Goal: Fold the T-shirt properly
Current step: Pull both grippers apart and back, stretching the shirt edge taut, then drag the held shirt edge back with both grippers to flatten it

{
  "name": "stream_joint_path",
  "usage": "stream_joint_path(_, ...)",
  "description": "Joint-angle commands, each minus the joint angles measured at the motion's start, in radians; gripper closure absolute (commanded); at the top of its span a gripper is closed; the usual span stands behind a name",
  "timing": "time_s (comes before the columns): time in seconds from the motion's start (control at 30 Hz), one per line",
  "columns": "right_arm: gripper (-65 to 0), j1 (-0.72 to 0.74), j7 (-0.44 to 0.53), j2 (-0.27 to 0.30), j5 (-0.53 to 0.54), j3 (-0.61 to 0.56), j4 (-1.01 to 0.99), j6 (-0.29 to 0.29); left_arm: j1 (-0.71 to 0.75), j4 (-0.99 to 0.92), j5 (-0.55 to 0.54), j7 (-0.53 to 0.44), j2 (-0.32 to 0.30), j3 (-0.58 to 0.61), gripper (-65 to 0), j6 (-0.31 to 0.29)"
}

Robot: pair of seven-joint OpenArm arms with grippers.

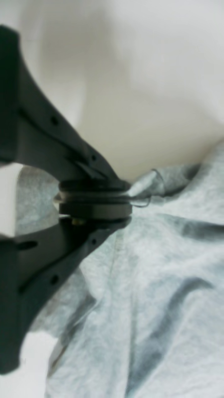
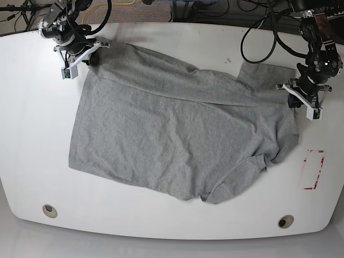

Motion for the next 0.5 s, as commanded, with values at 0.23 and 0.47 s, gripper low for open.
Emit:
stream_joint_path(0.23, -0.3, -0.056, 0.008, 0.005, 0.012, 0.001, 0.125, 0.001, 0.080, 0.139, -0.013, 0.019, -0.008, -0.010, -4.0, -0.001)
stream_joint_path(0.47, -0.3, -0.059, 0.008, 0.010, 0.012, 0.001, 0.134, 0.001, 0.100, 0.245, -0.014, 0.024, -0.007, -0.008, -3.9, -0.001)
